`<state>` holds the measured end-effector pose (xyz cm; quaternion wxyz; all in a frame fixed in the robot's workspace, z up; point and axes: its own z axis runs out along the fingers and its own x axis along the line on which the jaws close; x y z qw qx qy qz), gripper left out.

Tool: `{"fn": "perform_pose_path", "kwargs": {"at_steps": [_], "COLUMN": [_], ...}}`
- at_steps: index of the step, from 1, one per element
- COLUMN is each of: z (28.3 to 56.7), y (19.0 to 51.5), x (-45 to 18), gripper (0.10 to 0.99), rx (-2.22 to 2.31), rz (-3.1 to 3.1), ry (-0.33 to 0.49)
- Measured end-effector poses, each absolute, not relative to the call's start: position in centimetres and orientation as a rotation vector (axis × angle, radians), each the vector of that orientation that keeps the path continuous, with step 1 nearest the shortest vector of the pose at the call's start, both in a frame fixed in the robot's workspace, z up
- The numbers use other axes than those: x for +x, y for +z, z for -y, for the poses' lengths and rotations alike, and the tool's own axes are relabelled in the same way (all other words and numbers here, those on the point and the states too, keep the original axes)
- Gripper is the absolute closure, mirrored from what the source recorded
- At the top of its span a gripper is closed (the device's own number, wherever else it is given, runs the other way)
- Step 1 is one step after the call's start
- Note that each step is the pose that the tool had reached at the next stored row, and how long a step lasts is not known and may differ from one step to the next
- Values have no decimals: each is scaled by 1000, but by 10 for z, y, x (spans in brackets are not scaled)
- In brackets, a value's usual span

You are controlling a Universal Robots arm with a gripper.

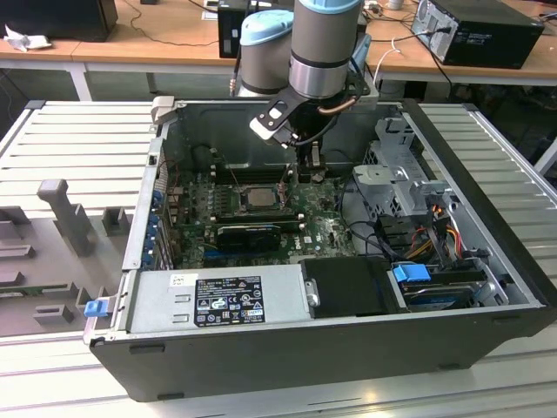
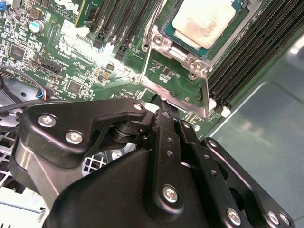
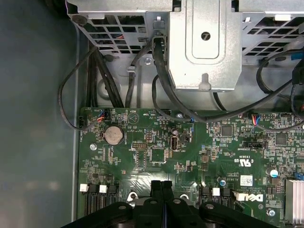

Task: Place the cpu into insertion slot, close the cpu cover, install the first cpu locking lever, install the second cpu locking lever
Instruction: 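Close the cpu cover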

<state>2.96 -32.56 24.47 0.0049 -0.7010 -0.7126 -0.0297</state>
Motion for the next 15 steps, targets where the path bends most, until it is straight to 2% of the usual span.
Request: {"fn": "perform_pose_path", "kwargs": {"at_steps": [15], "z": [326], "y": [245], "x": [22], "gripper": [980], "rx": [-2195], "rz": [2232], "ry": [-93]}}
